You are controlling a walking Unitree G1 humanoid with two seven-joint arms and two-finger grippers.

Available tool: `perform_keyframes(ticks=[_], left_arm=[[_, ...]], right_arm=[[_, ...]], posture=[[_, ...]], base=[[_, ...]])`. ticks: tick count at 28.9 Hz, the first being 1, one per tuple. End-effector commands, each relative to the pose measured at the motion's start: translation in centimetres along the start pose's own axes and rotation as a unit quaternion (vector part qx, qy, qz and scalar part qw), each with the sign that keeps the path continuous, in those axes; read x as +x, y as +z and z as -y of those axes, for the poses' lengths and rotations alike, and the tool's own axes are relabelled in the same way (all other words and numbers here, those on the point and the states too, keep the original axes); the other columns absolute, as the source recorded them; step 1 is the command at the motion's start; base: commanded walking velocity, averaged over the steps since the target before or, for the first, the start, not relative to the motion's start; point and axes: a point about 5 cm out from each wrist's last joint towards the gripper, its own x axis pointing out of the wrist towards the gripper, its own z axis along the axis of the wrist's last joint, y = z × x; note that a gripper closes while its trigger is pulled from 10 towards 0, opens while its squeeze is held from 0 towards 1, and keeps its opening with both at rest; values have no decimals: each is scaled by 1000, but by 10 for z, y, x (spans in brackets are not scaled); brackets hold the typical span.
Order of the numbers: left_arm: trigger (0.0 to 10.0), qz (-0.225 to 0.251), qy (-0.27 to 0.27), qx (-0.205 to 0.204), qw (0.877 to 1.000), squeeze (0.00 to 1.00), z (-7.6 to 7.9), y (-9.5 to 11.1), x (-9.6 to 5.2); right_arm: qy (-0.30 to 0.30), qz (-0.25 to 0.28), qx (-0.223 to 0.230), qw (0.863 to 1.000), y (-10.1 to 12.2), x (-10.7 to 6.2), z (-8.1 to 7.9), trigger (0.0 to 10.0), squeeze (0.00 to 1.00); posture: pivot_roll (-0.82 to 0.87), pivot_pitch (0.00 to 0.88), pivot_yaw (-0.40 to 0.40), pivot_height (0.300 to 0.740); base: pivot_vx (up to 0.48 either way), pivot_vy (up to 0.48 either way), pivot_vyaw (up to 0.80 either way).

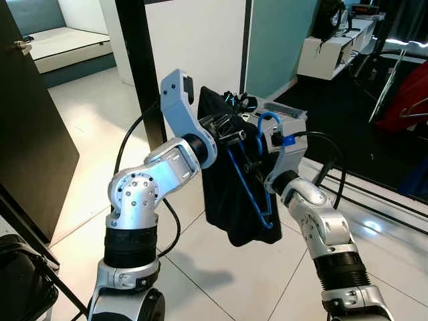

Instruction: Hang hanger

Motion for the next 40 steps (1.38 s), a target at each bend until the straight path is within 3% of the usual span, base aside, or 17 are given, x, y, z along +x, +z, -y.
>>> perform_keyframes(ticks=[1, 2, 6, 7, 12, 13, 14, 24, 27, 30, 34, 35, 38, 39, 40], left_arm=[[10000, -45, -69, -82, 993, 0, 33, -34, 5], [10000, -75, -78, -97, 989, 0, 38, -46, 4], [10000, -98, -88, -105, 986, 0, 41, -55, 4], [10000, -121, -95, -95, 984, 0, 42, -63, 3], [10000, -148, -94, -80, 981, 4, 39, -74, 3], [10000, -156, -100, -76, 980, 169, 40, -76, 2], [10000, -159, -109, -73, 978, 980, 41, -77, 1], [10000, -148, -149, -49, 976, 1000, 49, -70, -5], [10000, -110, -223, 18, 968, 1000, 52, -44, -22], [10000, -88, -248, 53, 963, 1000, 48, -28, -33], [10000, -72, -249, 69, 963, 1000, 44, -20, -37], [10000, -33, -237, 95, 966, 1000, 37, -7, -41], [10000, -33, -237, 95, 966, 1000, 37, -7, -41], [10000, 22, -233, 114, 966, 1000, 31, 13, -46], [10000, 22, -233, 114, 966, 1000, 31, 13, -46]], right_arm=[[-26, 45, -2, 999, 18, 3, 7, 10000, 0], [-40, 61, 3, 997, 25, 4, 10, 10000, 0], [-46, 72, 8, 996, 29, 5, 11, 10000, 0], [-39, 81, 21, 996, 32, 5, 9, 10000, 0], [-16, 95, 44, 994, 36, 5, 4, 10000, 0], [-4, 100, 55, 993, 37, 5, 1, 10000, 0], [5, 103, 63, 993, 38, 5, -1, 10000, 0], [29, 111, 83, 990, 40, 4, -6, 10000, 0], [52, 116, 89, 988, 43, 2, -8, 10000, 0], [67, 120, 89, 986, 46, -2, -6, 10000, 0], [79, 122, 93, 985, 48, -4, -5, 10000, 0], [105, 118, 96, 983, 50, -9, -4, 10000, 0], [105, 118, 96, 983, 50, -9, -4, 10000, 0], [131, 112, 103, 980, 51, -16, 1, 10000, 0], [131, 112, 103, 980, 51, -16, 1, 10000, 0]], posture=[[-5, 0, 31, 740], [-3, 0, 31, 740], [-2, 0, 31, 740], [-2, 0, 32, 740], [-5, 0, 33, 740], [-5, 0, 33, 740], [-5, 0, 33, 740], [-3, 0, 32, 740], [-4, 0, 32, 740], [-4, 0, 32, 740], [-4, 0, 34, 740], [-3, 0, 33, 740], [-3, 0, 33, 740], [0, 0, 31, 740], [0, 0, 31, 740]], base=[[0, 0, 0], [0, 0, 0], [0, 0, 0], [0, 0, 0], [0, 0, 0], [0, 0, 0], [0, 0, 0], [0, 0, 0], [0, 0, 0], [0, 0, 0], [0, 0, 0], [0, 0, 0], [0, 0, 0], [0, 0, 0], [0, 0, 0]])
